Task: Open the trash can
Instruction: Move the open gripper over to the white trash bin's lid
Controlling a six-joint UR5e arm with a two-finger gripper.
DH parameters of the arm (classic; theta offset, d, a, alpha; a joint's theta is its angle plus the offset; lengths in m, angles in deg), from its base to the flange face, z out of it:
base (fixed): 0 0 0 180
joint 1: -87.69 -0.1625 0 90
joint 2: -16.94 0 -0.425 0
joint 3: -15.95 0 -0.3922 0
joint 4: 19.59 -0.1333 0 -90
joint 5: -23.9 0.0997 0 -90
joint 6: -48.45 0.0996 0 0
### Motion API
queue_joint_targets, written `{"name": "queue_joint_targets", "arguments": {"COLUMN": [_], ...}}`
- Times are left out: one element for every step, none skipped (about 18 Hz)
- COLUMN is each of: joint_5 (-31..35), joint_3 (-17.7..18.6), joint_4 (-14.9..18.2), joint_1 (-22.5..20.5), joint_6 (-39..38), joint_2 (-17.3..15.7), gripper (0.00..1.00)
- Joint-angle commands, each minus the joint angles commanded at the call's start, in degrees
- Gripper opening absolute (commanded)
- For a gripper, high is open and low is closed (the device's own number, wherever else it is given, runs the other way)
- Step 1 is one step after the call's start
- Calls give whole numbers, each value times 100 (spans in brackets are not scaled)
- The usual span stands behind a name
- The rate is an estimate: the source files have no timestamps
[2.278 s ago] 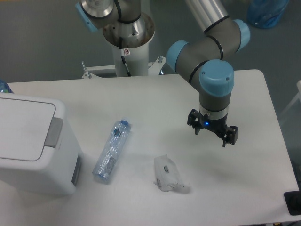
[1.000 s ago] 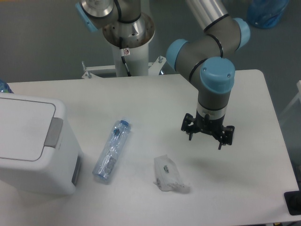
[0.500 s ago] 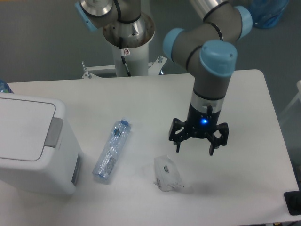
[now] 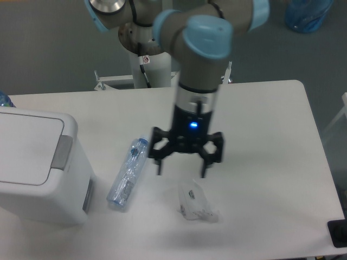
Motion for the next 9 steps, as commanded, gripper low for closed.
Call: {"name": "queue_joint_targets", "arguments": {"joint_5": [17,-8,-17,-52,-105,-131,-132,-88,-62], "joint_3": [9,35,18,18,9,26,87,140,219], "joint_4": [9,9,0,0,-9,0,0,9,0], "joint_1": [132,229,326,422,493,528,555,573,581], "joint_6": [-96,-202,-246,-247,-256,-264,-256,-264,-264], "joint_2": [-53,-114,-132,-132,-132,-176,-246,-255,-255], "gripper": [100,100,100,100,100,100,100,100,100]}}
